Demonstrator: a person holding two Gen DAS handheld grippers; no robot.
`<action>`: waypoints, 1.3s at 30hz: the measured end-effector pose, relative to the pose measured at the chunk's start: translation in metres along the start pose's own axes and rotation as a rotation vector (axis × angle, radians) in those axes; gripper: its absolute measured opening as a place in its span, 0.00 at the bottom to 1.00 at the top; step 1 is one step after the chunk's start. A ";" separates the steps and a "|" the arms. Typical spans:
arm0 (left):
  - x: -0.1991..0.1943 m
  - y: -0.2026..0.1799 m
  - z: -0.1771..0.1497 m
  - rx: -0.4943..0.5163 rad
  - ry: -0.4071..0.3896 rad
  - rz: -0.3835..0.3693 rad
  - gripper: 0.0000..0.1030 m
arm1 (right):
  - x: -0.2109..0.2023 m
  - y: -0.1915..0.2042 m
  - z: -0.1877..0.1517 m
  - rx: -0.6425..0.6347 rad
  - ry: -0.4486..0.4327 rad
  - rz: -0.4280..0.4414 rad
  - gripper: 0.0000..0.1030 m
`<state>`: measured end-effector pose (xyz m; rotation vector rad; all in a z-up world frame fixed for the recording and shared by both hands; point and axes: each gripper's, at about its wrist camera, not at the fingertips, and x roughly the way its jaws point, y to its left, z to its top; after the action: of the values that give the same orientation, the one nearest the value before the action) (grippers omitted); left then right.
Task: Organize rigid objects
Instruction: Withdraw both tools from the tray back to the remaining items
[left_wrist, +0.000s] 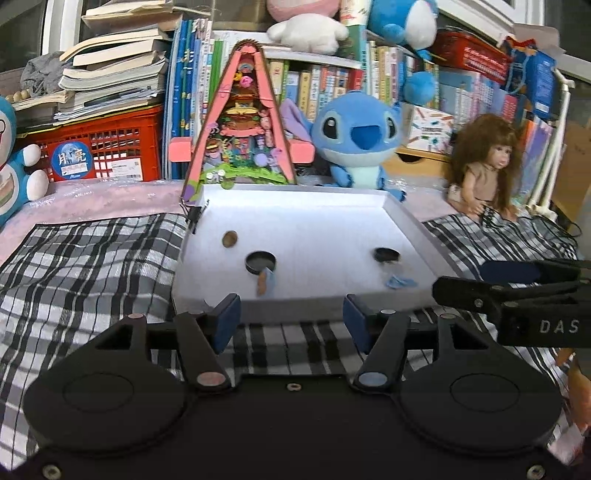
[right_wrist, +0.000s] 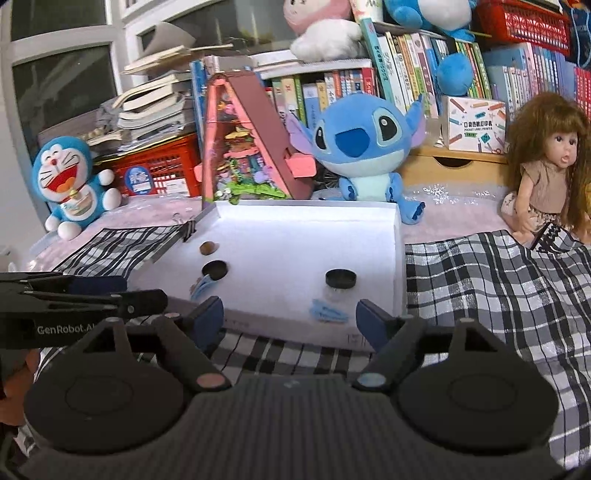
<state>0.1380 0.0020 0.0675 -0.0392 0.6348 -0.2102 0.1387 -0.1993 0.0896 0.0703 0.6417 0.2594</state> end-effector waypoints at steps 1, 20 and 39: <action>-0.003 -0.002 -0.004 0.006 -0.002 -0.002 0.58 | -0.003 0.001 -0.002 -0.005 -0.003 0.002 0.85; -0.051 -0.022 -0.070 0.037 -0.038 -0.025 0.63 | -0.042 0.012 -0.053 -0.049 -0.061 0.008 0.98; -0.080 -0.034 -0.109 0.105 -0.081 0.005 0.75 | -0.061 0.009 -0.094 -0.069 -0.096 -0.037 1.00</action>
<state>0.0044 -0.0121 0.0294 0.0550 0.5421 -0.2353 0.0335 -0.2081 0.0506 0.0047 0.5373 0.2411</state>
